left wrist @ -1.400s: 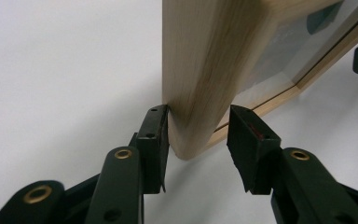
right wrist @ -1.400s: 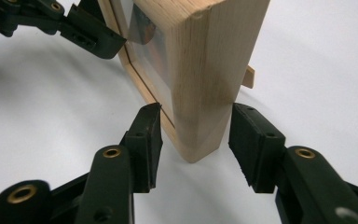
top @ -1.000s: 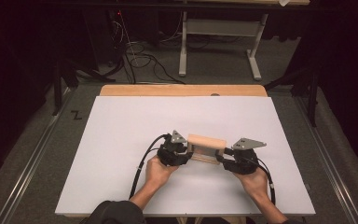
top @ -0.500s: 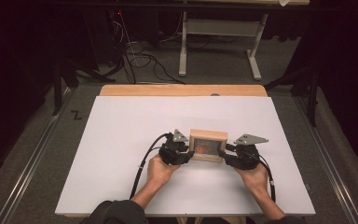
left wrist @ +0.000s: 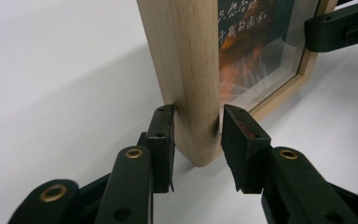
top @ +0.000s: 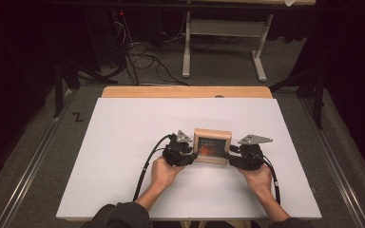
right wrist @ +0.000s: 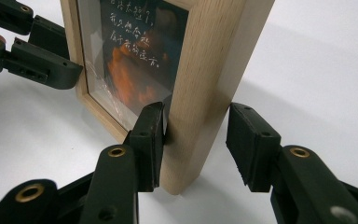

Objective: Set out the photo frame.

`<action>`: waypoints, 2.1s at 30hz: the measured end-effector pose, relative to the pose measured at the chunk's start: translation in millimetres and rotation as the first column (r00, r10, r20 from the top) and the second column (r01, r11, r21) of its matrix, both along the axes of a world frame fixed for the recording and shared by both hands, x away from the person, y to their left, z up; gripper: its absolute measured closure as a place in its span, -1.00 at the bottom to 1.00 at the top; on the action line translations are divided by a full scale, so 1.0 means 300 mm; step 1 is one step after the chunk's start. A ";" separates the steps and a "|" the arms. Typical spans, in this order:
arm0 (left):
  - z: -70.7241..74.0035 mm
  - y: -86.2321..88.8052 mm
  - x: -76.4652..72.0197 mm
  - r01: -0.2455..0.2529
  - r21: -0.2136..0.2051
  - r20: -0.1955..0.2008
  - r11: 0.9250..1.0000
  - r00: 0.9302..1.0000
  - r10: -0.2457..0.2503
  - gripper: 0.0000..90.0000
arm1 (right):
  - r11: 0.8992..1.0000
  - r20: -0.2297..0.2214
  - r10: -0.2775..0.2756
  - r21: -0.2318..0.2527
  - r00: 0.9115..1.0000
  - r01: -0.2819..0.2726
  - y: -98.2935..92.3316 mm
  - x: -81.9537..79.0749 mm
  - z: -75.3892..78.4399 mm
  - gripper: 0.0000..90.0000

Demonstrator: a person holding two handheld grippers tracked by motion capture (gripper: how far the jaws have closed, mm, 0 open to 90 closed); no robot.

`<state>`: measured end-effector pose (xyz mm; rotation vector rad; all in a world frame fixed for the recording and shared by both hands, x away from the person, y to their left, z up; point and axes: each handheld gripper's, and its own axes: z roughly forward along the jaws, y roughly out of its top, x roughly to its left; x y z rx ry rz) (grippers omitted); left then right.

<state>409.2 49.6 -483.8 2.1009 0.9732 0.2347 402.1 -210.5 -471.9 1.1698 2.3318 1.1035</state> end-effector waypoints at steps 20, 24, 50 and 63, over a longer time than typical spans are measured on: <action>-0.008 -0.002 0.006 -0.007 0.006 -0.005 1.000 1.000 0.007 0.34 | 1.000 -0.029 0.011 0.002 1.000 -0.011 -0.003 -0.001 -0.002 0.14; -0.002 0.010 0.006 -0.019 0.013 0.003 1.000 1.000 0.019 0.22 | 1.000 -0.030 0.000 0.004 1.000 0.000 -0.012 -0.001 0.001 0.05; 0.089 0.094 -0.098 -0.013 -0.063 0.047 0.998 0.999 0.016 0.00 | 0.997 0.057 -0.071 0.043 0.996 0.068 -0.140 -0.130 0.088 -0.17; 0.023 0.126 -0.124 -0.039 -0.053 -0.004 0.998 0.999 0.039 -0.02 | 0.994 0.020 -0.097 0.053 0.995 0.095 -0.193 -0.164 0.013 -0.18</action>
